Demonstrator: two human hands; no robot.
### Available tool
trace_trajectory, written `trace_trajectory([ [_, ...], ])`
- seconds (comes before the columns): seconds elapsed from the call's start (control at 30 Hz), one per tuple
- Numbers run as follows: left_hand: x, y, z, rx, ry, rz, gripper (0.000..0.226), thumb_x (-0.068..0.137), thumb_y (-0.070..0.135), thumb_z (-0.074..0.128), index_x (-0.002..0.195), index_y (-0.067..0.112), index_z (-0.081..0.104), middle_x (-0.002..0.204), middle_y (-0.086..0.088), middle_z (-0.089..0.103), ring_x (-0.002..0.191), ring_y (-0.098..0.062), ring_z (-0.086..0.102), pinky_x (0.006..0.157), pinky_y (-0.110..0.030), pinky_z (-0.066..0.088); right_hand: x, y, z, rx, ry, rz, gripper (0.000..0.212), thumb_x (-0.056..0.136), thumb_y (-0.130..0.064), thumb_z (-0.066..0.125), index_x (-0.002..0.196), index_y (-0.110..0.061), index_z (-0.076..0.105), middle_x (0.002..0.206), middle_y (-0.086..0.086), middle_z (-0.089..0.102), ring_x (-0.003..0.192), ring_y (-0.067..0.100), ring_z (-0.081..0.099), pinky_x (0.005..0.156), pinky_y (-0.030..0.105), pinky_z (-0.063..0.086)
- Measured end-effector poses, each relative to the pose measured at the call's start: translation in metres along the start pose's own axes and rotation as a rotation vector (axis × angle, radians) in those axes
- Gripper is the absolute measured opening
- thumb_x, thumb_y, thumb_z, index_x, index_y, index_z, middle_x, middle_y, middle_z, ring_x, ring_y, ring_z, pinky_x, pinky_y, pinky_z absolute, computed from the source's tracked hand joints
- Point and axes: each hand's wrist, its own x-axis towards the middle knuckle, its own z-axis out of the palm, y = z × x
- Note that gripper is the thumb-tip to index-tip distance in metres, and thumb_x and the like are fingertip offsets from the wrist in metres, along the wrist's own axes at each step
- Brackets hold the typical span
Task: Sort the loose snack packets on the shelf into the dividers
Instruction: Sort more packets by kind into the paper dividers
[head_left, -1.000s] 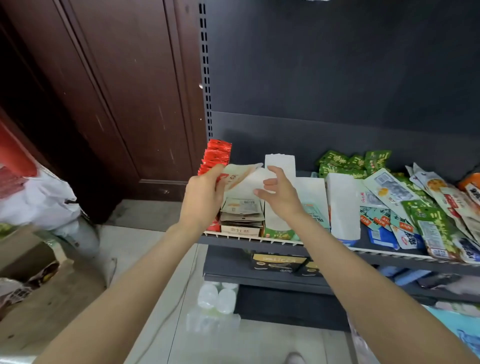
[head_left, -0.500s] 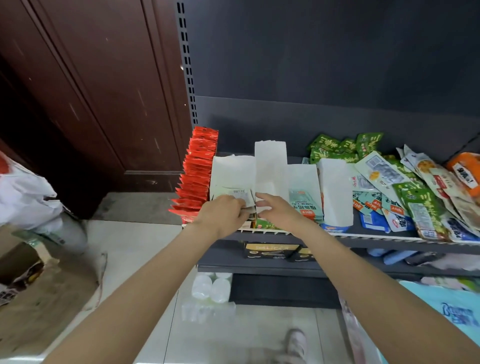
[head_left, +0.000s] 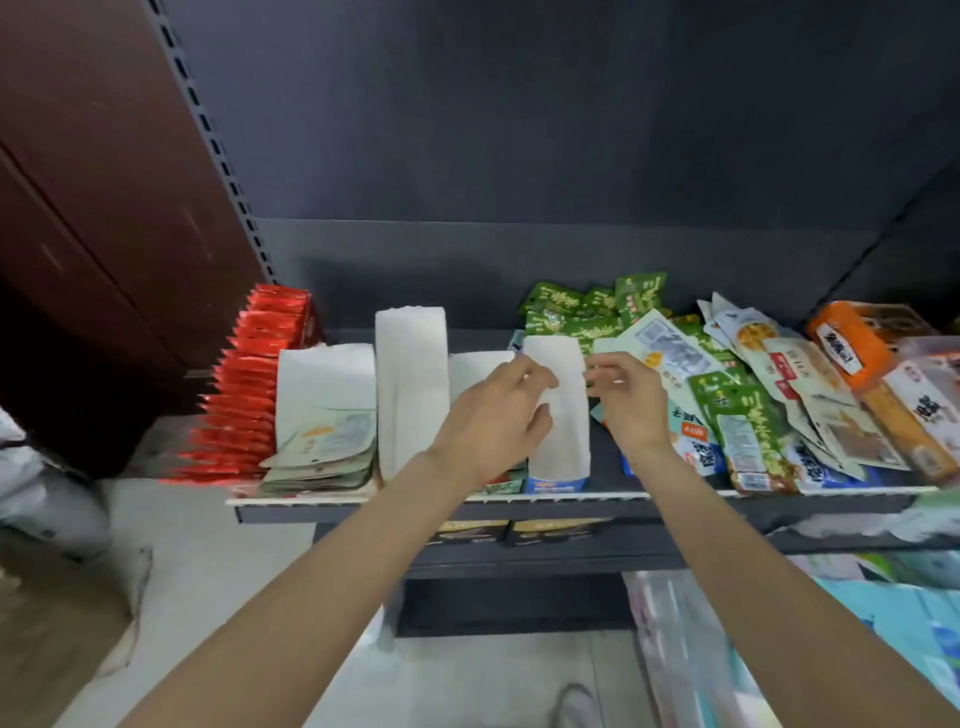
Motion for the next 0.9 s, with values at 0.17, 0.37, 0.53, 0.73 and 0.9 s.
trace_trajectory([
  [0.17, 0.079, 0.062, 0.069, -0.322, -0.109, -0.107, 0.036, 0.093, 0.01, 0.048, 0.129, 0.008, 0.048, 0.128, -0.011, 0.042, 0.114, -0.027, 0.051, 0.097, -0.028, 0.037, 0.05, 0.06, -0.08, -0.485, -0.067, 0.101, 0.041, 0.088, -0.004, 0.055, 0.129, -0.008, 0.05, 0.127, 0.013, 0.056, 0.113, 0.028, 0.053, 0.089, 0.03, 0.041],
  [0.37, 0.155, 0.087, 0.143, -0.32, -0.309, -0.551, 0.049, 0.094, 0.011, 0.05, 0.137, -0.002, 0.029, 0.139, -0.021, 0.031, 0.131, -0.032, 0.033, 0.104, -0.032, 0.03, 0.1, 0.108, -0.127, -0.937, -0.433, 0.036, 0.078, 0.091, -0.029, 0.056, 0.15, -0.02, 0.007, 0.158, 0.005, -0.002, 0.145, 0.028, -0.006, 0.117, 0.035, 0.002],
  [0.53, 0.188, 0.067, 0.17, -0.191, -0.238, -0.884, 0.04, 0.096, 0.019, 0.049, 0.125, -0.008, 0.042, 0.129, -0.021, 0.05, 0.119, -0.031, 0.051, 0.091, -0.033, 0.044, 0.119, 0.124, -0.134, -0.977, -0.592, 0.038, 0.08, 0.091, -0.033, 0.055, 0.15, -0.022, 0.002, 0.157, 0.005, -0.012, 0.144, 0.027, -0.014, 0.116, 0.037, -0.004],
  [0.73, 0.191, 0.06, 0.171, -0.352, -0.137, -0.969, 0.03, 0.095, 0.02, 0.053, 0.068, 0.006, 0.048, 0.092, -0.017, 0.063, 0.093, -0.031, 0.06, 0.067, -0.029, 0.042, 0.119, 0.139, -0.136, -0.905, -0.605, 0.072, 0.078, 0.091, -0.03, 0.057, 0.15, -0.028, 0.006, 0.157, -0.002, -0.015, 0.144, 0.024, -0.015, 0.117, 0.052, 0.008],
  [0.9, 0.18, 0.077, 0.149, -0.513, 0.05, -0.85, 0.024, 0.096, 0.017, 0.044, 0.09, -0.002, 0.057, 0.091, -0.014, 0.065, 0.081, -0.03, 0.068, 0.058, -0.025, 0.053, 0.118, 0.134, -0.139, -0.835, -0.587, 0.061, 0.081, 0.089, -0.025, 0.06, 0.149, -0.031, 0.005, 0.158, -0.002, -0.011, 0.144, 0.024, -0.012, 0.115, 0.057, 0.007],
])
